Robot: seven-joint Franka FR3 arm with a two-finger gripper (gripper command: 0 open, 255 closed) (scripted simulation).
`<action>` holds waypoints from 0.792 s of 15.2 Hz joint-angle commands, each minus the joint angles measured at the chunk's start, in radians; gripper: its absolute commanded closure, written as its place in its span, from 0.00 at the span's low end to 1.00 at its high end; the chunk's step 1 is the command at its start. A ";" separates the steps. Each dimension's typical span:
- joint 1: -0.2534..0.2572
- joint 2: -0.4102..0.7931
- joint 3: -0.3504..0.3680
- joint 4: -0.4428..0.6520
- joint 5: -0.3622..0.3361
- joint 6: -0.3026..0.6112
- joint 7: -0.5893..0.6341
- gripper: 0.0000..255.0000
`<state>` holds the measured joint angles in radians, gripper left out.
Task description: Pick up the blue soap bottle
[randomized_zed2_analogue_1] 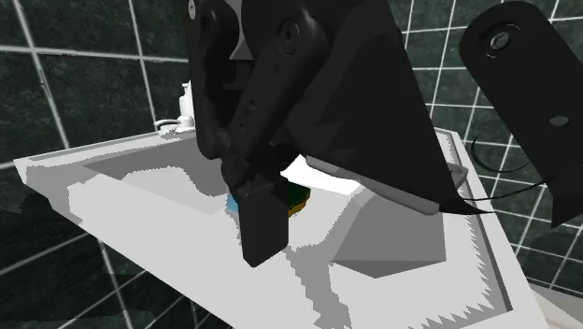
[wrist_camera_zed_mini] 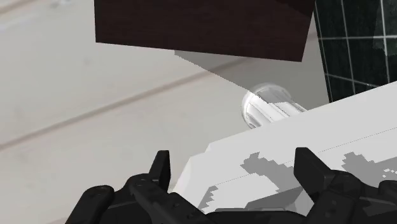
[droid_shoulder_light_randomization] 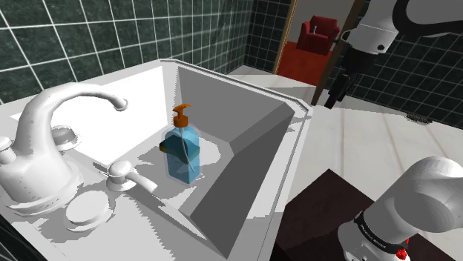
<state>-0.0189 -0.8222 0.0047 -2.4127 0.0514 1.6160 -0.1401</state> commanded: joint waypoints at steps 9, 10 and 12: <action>0.063 0.134 0.159 0.050 0.108 0.107 0.156 0.00; 0.069 0.155 0.179 0.061 0.118 0.120 0.175 0.00; 0.080 0.199 0.217 0.087 0.135 0.147 0.213 0.00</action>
<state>0.0550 -0.6431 0.2021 -2.3459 0.1767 1.7582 0.0508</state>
